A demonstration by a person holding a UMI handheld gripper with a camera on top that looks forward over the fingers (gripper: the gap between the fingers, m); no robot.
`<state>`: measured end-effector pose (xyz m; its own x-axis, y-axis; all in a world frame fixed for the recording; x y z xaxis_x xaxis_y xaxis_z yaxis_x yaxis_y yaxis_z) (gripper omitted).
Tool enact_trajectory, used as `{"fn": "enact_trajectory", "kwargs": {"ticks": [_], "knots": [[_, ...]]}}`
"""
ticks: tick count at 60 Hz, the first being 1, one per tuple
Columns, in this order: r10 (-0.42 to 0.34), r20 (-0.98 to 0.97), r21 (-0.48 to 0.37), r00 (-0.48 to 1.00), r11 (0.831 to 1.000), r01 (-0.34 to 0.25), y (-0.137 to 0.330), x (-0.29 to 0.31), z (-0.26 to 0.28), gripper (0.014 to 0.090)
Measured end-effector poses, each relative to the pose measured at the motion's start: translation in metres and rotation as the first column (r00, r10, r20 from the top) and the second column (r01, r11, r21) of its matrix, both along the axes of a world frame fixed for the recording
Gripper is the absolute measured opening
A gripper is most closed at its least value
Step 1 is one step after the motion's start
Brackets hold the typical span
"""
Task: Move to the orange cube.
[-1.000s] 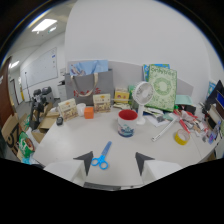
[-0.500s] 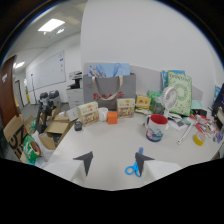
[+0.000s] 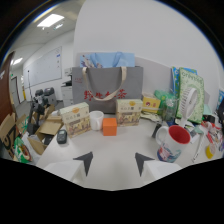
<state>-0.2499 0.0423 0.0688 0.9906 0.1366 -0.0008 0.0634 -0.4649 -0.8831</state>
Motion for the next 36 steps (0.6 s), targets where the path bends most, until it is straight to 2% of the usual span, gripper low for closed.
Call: {"fn": "enact_trajectory", "kwargs": {"ticks": [19,36], "knots": [[0.011,0.02,-0.008,1.0,1.0,-0.011,0.103,-0.009,-0.032,0.0841],[0.029,-0.001,-0.039,1.0,0.999,-0.029,0.135,-0.019,-0.045,0.084]]}}
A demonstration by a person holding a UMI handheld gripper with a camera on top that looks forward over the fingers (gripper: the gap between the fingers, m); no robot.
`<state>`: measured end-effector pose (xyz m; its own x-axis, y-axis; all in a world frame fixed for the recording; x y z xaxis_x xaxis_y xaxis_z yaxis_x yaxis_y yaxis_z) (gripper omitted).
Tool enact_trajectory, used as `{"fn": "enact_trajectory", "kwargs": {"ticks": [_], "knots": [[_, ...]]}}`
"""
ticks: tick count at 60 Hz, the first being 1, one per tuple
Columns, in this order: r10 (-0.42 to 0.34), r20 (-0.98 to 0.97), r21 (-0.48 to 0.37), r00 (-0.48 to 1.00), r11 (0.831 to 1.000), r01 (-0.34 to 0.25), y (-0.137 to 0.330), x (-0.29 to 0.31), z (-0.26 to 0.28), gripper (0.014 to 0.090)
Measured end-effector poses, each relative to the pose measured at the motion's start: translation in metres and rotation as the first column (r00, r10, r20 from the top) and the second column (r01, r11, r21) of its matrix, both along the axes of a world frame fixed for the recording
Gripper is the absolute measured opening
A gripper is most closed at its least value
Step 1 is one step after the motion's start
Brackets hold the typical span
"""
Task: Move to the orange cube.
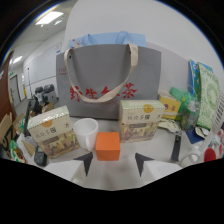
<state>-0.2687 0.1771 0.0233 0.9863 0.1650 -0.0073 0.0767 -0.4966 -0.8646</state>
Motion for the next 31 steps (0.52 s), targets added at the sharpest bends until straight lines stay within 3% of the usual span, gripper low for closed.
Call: {"fn": "enact_trajectory", "kwargs": {"ticks": [31], "knots": [[-0.012,0.002,-0.003,1.0,1.0,0.012,0.0019,0.0031,-0.0012,0.0839]]}}
